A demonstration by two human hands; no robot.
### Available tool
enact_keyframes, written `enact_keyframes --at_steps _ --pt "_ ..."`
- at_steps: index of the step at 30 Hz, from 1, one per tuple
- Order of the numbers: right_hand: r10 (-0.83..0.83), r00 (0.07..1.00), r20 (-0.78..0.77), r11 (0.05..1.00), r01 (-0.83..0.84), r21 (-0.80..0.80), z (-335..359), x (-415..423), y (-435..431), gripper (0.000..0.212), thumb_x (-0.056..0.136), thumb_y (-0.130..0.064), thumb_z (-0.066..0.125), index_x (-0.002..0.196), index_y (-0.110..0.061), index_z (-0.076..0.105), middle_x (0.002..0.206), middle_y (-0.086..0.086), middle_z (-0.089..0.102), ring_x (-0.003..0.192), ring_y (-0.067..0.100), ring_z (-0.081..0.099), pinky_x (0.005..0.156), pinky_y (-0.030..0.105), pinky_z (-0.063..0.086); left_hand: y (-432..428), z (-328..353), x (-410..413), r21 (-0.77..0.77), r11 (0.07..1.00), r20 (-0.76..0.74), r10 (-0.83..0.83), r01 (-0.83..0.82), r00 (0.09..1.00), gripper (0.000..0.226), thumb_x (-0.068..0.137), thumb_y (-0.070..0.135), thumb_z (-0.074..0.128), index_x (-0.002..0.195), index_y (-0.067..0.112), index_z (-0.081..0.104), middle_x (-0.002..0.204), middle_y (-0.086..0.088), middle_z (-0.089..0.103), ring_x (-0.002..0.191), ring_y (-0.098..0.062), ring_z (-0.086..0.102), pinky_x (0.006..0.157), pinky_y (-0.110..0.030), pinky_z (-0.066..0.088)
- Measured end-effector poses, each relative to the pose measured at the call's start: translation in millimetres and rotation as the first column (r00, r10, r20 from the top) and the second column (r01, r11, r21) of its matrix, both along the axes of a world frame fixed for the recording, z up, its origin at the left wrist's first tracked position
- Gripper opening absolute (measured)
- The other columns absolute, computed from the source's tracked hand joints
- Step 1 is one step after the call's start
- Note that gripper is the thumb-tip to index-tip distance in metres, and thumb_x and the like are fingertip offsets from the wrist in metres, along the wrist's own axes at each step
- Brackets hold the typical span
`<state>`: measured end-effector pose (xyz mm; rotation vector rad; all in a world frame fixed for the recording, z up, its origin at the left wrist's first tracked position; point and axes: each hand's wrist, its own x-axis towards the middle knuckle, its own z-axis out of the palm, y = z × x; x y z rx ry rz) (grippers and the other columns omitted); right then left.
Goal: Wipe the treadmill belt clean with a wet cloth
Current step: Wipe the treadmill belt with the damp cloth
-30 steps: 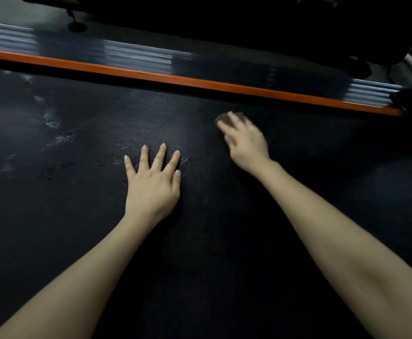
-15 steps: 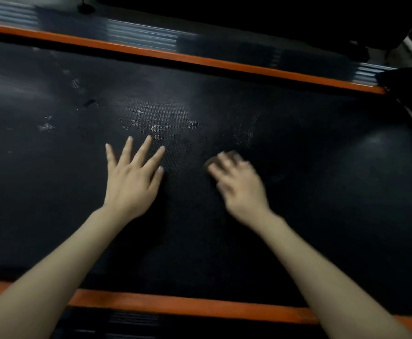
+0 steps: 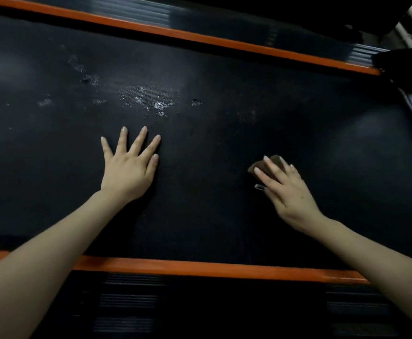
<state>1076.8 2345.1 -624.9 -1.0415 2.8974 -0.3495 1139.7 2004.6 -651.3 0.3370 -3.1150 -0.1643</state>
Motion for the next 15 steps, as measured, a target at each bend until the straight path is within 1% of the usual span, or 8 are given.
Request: enact_keyframes --at_steps 3,6,8,9,10,12,13,15 --pt "0.318 0.946 -0.06 0.947 -0.32 -0.03 -8.1 31.9 -36.3 0.047 0.089 -0.027 0.039 0.134 -0.02 0.051 0.146 0.01 0.039 0.132 0.044 0.035 0.106 0.057 0.028 -0.2 2.5 -0.7 0.006 1.0 0.008 0.006 -0.006 1.0 0.05 0.1 0.045 0.016 0.149 0.037 0.017 0.159 0.004 0.012 0.146 -0.033 0.002 0.112 -0.061 -0.002" --pt "0.613 0.788 -0.045 0.788 -0.615 -0.028 -3.0 47.5 -48.9 0.048 0.089 -0.025 0.04 0.136 -0.025 0.048 0.151 0.004 0.032 0.139 0.037 0.026 0.112 0.049 0.016 -2.1 5.3 0.3 -0.029 1.0 0.0 0.006 -0.006 1.0 0.055 0.096 0.049 0.009 0.149 0.037 0.019 0.159 0.004 0.014 0.146 -0.032 0.005 0.112 -0.061 0.001" --pt "0.732 0.681 -0.032 0.681 -0.731 0.028 -0.8 27.9 -39.1 0.051 0.087 -0.022 0.039 0.137 -0.026 0.047 0.152 0.003 0.03 0.14 0.035 0.023 0.112 0.048 0.015 -1.1 7.4 0.7 -0.026 1.0 0.009 0.012 -0.012 1.0 0.05 0.1 0.047 0.014 0.149 0.036 0.02 0.159 0.004 0.014 0.146 -0.032 0.005 0.112 -0.06 0.003" --pt "0.732 0.68 -0.04 0.681 -0.73 0.051 -2.3 11.6 -34.5 0.051 0.086 -0.022 0.039 0.136 -0.025 0.048 0.151 0.004 0.032 0.14 0.036 0.025 0.111 0.05 0.017 0.5 9.6 1.0 -0.032 0.999 0.024 0.012 -0.012 1.0 0.049 0.101 0.045 0.017 0.149 0.036 0.019 0.159 0.004 0.013 0.146 -0.031 0.005 0.113 -0.06 0.003" --pt "0.671 0.74 -0.039 0.741 -0.67 0.042 -4.0 -7.8 -31.2 0.049 0.088 -0.022 0.04 0.136 -0.024 0.049 0.15 0.006 0.034 0.138 0.037 0.027 0.109 0.054 0.018 1.9 12.3 2.0 -0.038 0.999 0.043 0.018 -0.016 0.999 0.049 0.1 0.044 0.018 0.149 0.036 0.019 0.159 0.005 0.013 0.146 -0.031 0.004 0.113 -0.059 0.003" --pt "0.375 0.926 -0.031 0.926 -0.376 -0.042 -2.3 -45.3 -36.5 0.042 0.096 -0.026 0.041 0.138 -0.024 0.046 0.151 0.006 0.031 0.14 0.036 0.024 0.112 0.054 0.016 1.1 20.9 7.9 -0.053 0.997 0.059 0.05 -0.047 0.997 0.05 0.1 0.045 0.018 0.149 0.036 0.019 0.159 0.006 0.012 0.146 -0.031 0.004 0.114 -0.058 0.001" --pt "0.193 0.981 0.001 0.979 -0.192 -0.07 -1.4 -57.5 -47.8 0.041 0.099 -0.027 0.041 0.14 -0.027 0.042 0.154 0.003 0.026 0.142 0.033 0.019 0.115 0.05 0.012 -0.5 26.0 12.3 -0.056 0.996 0.048 0.073 -0.07 0.996 0.05 0.1 0.045 0.018 0.149 0.035 0.019 0.159 0.006 0.013 0.146 -0.031 0.005 0.114 -0.057 0.001" --pt "0.01 1.0 -0.003 0.998 -0.01 -0.06 -1.4 -56.9 -77.6 0.041 0.1 -0.026 0.037 0.141 -0.03 0.04 0.155 0.0 0.023 0.143 0.032 0.016 0.116 0.044 0.009 -4.4 36.1 22.6 -0.053 0.992 0.024 0.114 -0.112 0.993 0.05 0.1 0.045 0.019 0.149 0.035 0.02 0.158 0.006 0.015 0.146 -0.031 0.006 0.114 -0.056 0.001"
